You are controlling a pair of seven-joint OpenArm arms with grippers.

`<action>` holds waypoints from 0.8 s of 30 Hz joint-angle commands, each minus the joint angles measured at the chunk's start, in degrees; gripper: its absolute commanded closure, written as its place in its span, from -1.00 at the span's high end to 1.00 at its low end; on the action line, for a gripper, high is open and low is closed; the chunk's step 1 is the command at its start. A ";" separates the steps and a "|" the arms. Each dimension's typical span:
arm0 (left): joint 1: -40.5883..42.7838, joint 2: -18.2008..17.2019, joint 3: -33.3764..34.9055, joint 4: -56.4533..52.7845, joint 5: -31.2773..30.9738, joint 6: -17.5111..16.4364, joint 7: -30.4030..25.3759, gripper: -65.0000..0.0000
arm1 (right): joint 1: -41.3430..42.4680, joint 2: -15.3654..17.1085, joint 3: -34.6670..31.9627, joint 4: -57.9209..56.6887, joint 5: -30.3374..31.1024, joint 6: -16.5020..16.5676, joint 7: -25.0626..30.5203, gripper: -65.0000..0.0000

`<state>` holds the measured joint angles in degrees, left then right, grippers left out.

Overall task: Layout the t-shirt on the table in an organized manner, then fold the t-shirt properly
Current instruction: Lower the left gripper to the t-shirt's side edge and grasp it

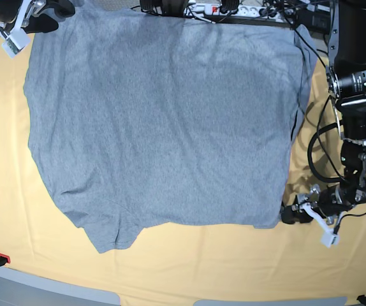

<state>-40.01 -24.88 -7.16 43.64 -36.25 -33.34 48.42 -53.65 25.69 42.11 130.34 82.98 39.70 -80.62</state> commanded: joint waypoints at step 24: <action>2.97 3.91 5.99 0.59 12.00 13.64 -15.85 -1.00 | -0.68 0.66 0.55 0.76 1.09 0.30 0.62 0.05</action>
<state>-35.57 -20.64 -0.99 43.46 -24.16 -19.88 32.73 -53.67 25.69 42.11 130.34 82.96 39.70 -80.64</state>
